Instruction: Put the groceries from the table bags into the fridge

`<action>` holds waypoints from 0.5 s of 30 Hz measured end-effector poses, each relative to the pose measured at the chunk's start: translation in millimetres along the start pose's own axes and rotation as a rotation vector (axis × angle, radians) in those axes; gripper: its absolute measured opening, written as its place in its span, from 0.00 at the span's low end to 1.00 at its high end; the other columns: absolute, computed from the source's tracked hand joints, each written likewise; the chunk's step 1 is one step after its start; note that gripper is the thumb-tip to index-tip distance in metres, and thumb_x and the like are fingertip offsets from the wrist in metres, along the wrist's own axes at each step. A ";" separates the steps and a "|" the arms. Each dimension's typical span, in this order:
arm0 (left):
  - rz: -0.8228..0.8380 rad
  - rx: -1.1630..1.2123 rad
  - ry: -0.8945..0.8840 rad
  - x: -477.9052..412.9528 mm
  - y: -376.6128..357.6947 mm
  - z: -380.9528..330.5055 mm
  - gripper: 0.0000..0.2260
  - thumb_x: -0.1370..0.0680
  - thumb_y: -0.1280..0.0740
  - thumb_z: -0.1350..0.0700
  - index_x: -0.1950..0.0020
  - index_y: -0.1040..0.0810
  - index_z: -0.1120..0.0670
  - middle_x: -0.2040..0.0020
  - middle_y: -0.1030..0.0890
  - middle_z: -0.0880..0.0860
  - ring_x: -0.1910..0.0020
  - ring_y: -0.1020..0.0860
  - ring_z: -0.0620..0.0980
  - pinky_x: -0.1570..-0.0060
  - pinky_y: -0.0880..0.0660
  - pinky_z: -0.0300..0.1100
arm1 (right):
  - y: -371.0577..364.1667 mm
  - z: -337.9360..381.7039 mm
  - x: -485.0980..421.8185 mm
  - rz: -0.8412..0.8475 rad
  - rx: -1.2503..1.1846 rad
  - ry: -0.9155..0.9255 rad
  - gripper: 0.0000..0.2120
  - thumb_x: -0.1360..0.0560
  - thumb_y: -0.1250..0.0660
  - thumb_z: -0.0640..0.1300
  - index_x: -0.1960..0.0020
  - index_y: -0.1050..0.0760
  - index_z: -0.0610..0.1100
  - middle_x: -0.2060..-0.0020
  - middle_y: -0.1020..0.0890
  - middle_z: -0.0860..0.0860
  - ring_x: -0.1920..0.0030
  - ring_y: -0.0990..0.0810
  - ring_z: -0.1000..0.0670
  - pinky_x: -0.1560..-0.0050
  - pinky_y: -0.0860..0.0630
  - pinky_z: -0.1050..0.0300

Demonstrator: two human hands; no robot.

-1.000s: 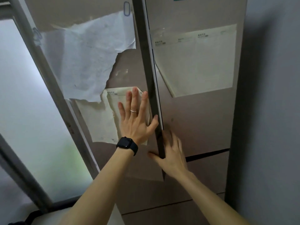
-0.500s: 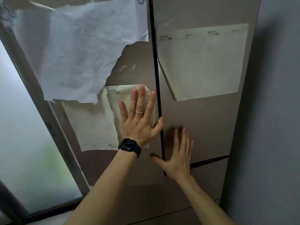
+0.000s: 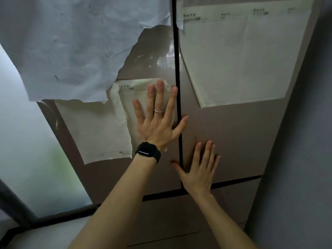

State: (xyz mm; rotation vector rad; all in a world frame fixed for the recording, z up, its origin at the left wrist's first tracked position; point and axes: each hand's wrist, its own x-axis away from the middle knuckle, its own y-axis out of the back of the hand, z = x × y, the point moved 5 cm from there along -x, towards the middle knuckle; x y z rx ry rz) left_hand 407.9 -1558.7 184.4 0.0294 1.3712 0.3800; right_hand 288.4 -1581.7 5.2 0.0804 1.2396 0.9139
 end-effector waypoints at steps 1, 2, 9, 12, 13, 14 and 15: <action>0.006 -0.005 0.006 0.3 -0.1 -0.4 0.35 0.22 0.45 0.31 0.20 0.45 0.49 0.23 0.37 0.59 0.23 0.39 0.59 0.28 0.55 0.62 | 0.7 -3.5 -0.2 0.016 0.009 0.010 0.52 0.27 0.42 0.75 0.18 0.58 0.45 0.20 0.52 0.39 0.20 0.50 0.37 0.23 0.50 0.32; 0.017 -0.011 0.013 -0.2 0.6 -0.4 0.35 0.22 0.45 0.31 0.20 0.45 0.49 0.23 0.37 0.59 0.23 0.40 0.59 0.28 0.54 0.62 | 1.1 -7.3 -0.2 0.019 0.031 0.033 0.51 0.26 0.43 0.75 0.18 0.59 0.46 0.19 0.53 0.40 0.20 0.50 0.38 0.23 0.50 0.33; 0.011 -0.062 0.022 0.0 3.2 -2.7 0.35 0.23 0.44 0.30 0.21 0.40 0.49 0.22 0.37 0.59 0.22 0.43 0.58 0.27 0.55 0.61 | 18.6 -20.3 1.7 0.140 0.066 0.098 0.47 0.25 0.42 0.72 0.18 0.57 0.48 0.19 0.56 0.42 0.19 0.55 0.41 0.24 0.46 0.34; 0.036 -0.085 0.018 -3.1 4.9 -2.3 0.36 0.22 0.45 0.30 0.20 0.44 0.48 0.22 0.39 0.59 0.22 0.45 0.57 0.27 0.58 0.60 | 35.9 -15.7 3.2 0.250 0.030 0.127 0.46 0.24 0.36 0.65 0.18 0.57 0.49 0.19 0.58 0.42 0.19 0.57 0.41 0.25 0.41 0.35; 0.051 -0.087 0.018 -3.2 5.4 -2.5 0.36 0.22 0.45 0.30 0.20 0.44 0.48 0.22 0.38 0.59 0.22 0.46 0.56 0.27 0.58 0.60 | 46.9 -15.6 -0.5 0.312 0.028 0.151 0.45 0.24 0.36 0.64 0.18 0.57 0.50 0.19 0.58 0.43 0.20 0.56 0.41 0.26 0.40 0.36; 0.050 -0.087 0.023 -1.5 3.6 -0.9 0.36 0.22 0.45 0.30 0.20 0.44 0.48 0.22 0.38 0.60 0.22 0.47 0.56 0.27 0.58 0.60 | 58.5 -18.3 -7.4 0.378 0.022 0.174 0.44 0.24 0.36 0.62 0.18 0.56 0.51 0.19 0.57 0.44 0.20 0.55 0.41 0.27 0.38 0.38; 0.059 -0.066 0.032 -2.8 7.0 -2.0 0.36 0.22 0.45 0.30 0.20 0.44 0.48 0.22 0.38 0.60 0.22 0.47 0.55 0.27 0.58 0.60 | 76.8 -18.5 -18.6 0.430 -0.012 0.181 0.40 0.23 0.36 0.62 0.18 0.51 0.53 0.19 0.53 0.47 0.20 0.51 0.43 0.28 0.36 0.41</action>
